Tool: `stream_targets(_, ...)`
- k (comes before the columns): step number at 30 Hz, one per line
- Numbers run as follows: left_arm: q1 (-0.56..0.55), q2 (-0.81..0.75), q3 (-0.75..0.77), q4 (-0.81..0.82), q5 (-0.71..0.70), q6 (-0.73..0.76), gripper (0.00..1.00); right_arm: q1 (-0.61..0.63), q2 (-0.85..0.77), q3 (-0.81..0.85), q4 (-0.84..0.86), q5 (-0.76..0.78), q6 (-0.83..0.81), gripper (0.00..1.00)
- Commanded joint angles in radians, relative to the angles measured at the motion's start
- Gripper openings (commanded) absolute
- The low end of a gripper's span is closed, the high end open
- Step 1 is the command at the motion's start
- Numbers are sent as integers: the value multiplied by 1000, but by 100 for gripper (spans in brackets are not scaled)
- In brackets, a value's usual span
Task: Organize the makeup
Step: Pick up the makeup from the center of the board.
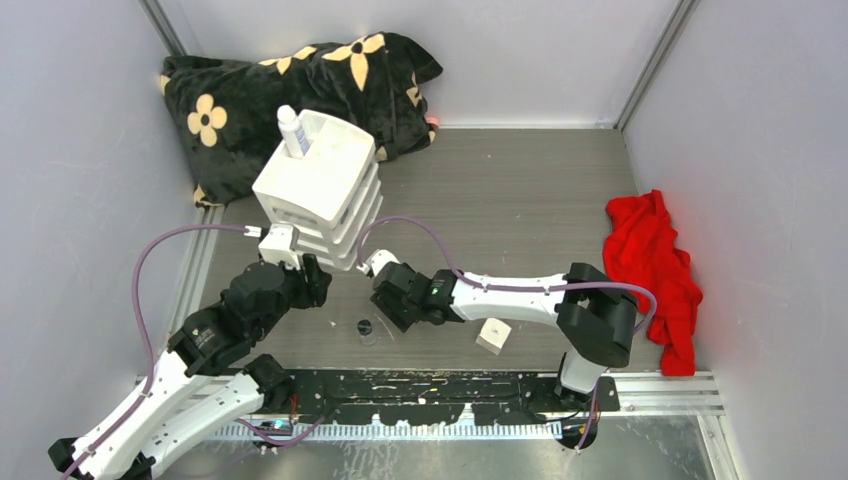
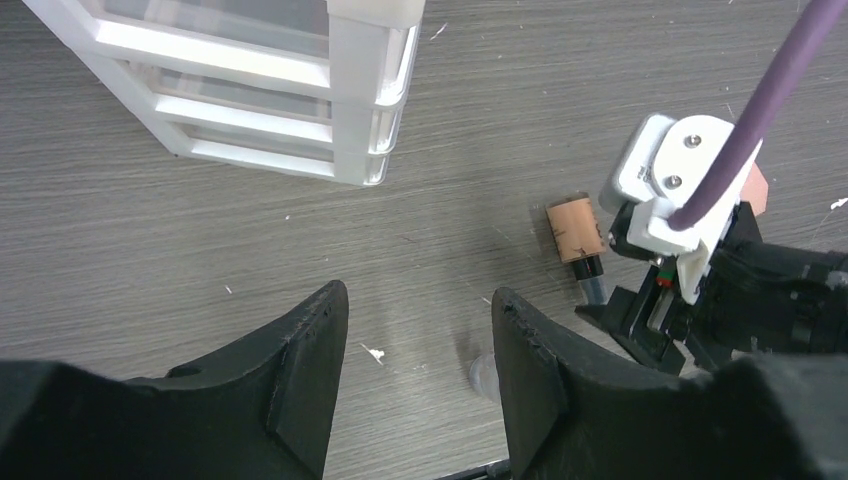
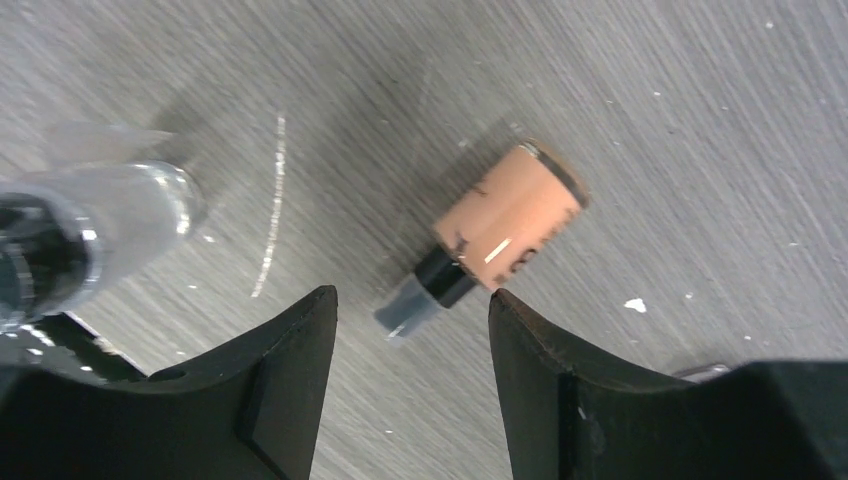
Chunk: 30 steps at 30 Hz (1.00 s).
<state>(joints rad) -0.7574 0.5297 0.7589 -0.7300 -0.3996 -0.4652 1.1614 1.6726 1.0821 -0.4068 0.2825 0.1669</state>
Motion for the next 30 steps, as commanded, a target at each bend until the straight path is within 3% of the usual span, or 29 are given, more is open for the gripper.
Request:
stream_targets(1,-1,-3,2,49,4,0,56,39,-28,-5,93,5,125,62)
stream_targets(14,-2,-4,-19,56,20,0,56,69,0,-53,37,224,354,58)
stream_targets(27,-2,-26,-39,52,15,16,56,67,108,-34,38,266,437,58)
stream_targets(30,-1,-21,-43,59,18,17,56,68,113,-38,31,274,442,47)
